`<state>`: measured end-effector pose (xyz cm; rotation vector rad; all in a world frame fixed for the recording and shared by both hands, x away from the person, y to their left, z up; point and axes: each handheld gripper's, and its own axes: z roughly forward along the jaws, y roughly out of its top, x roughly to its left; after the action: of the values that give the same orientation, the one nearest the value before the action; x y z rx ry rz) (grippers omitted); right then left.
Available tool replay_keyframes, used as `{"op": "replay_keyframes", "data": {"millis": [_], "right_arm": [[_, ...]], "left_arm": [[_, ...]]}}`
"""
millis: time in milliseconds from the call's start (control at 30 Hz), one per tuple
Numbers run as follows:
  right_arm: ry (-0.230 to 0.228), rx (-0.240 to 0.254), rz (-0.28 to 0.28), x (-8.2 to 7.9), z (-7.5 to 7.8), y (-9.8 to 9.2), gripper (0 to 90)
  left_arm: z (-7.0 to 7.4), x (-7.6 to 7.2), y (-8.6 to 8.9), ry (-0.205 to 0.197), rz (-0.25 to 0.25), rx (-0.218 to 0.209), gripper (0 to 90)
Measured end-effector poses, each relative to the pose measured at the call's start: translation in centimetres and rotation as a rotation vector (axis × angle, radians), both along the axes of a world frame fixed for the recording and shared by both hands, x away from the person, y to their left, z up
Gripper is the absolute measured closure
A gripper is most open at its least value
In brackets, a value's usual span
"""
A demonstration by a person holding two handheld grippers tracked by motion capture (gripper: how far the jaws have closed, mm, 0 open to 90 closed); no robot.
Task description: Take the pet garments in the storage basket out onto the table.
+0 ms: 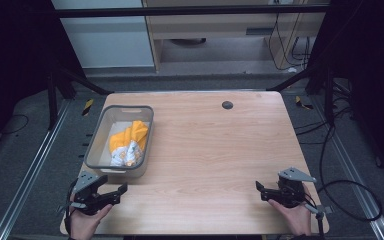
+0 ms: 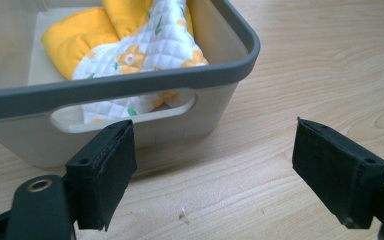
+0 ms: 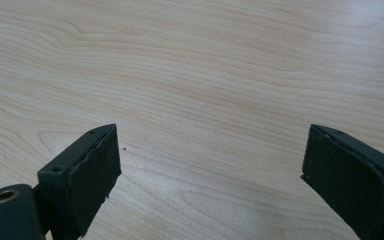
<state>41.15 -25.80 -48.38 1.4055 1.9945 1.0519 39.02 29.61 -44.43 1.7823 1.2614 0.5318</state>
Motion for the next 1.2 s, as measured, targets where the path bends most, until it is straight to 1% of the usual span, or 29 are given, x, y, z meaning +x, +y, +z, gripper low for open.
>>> {"op": "replay_keyframes", "data": {"millis": [33, 67, 100, 200, 233, 333, 367, 433, 467, 533, 567, 667, 767, 967, 1200], "right_arm": [[-0.004, 0.0, -0.002, 0.0, 0.0, 0.0, 9.0], [-0.002, 0.013, -0.007, -0.1, 0.1, 0.0, 9.5], [-0.008, 0.008, -0.008, -0.1, 0.1, 0.0, 9.7], [-0.01, 0.009, -0.007, -0.1, 0.1, 0.0, 9.8], [-0.01, 0.002, -0.005, 0.0, 0.1, 0.0, 9.9], [-0.003, 0.008, -0.002, -0.1, 0.1, 0.1, 9.9], [-0.006, 0.0, -0.001, 0.0, 0.0, 0.1, 9.9], [-0.004, 0.008, -0.003, -0.1, 0.1, 0.1, 9.9], [-0.01, 0.0, -0.002, 0.0, 0.0, 0.0, 9.8], [-0.007, -0.001, -0.002, 0.0, 0.0, 0.1, 9.8], [0.001, 0.007, -0.003, -0.1, 0.0, 0.1, 9.8], [0.001, 0.005, -0.004, -0.1, 0.0, 0.1, 9.8], [0.0, 0.005, -0.004, -0.1, 0.0, 0.1, 9.8], [0.0, 0.005, -0.005, -0.1, 0.0, 0.1, 9.8], [-0.004, -0.001, -0.003, 0.0, -0.1, 0.1, 9.8]], "left_arm": [[0.1, 0.0, 0.1, -0.003, 0.001, -0.006, 17.4], [0.4, -0.1, 0.1, -0.009, 0.005, -0.023, 17.6], [0.5, -0.1, 0.1, -0.006, 0.0, -0.024, 17.6], [0.8, -0.1, 0.1, -0.015, -0.004, -0.023, 17.6], [1.0, 0.0, 0.1, -0.012, -0.005, -0.025, 17.5], [1.2, 0.0, 0.0, -0.016, -0.007, -0.025, 17.4], [1.3, 0.0, 0.0, -0.016, -0.007, -0.027, 17.4], [1.6, 0.0, -0.1, -0.02, -0.011, -0.027, 17.4], [1.7, 0.0, -0.1, -0.02, -0.013, -0.028, 17.4], [1.9, 0.0, -0.2, -0.019, -0.017, -0.03, 17.4], [2.0, 0.0, -0.2, -0.019, -0.018, -0.03, 17.4], [2.3, 0.1, -0.3, -0.017, -0.024, -0.029, 17.4], [2.7, 0.2, -0.3, -0.018, -0.024, -0.039, 17.4], [3.3, 0.3, -0.3, -0.028, -0.03, -0.04, 17.4], [4.3, 0.7, -0.6, -0.044, -0.041, -0.031, 17.4]]}}
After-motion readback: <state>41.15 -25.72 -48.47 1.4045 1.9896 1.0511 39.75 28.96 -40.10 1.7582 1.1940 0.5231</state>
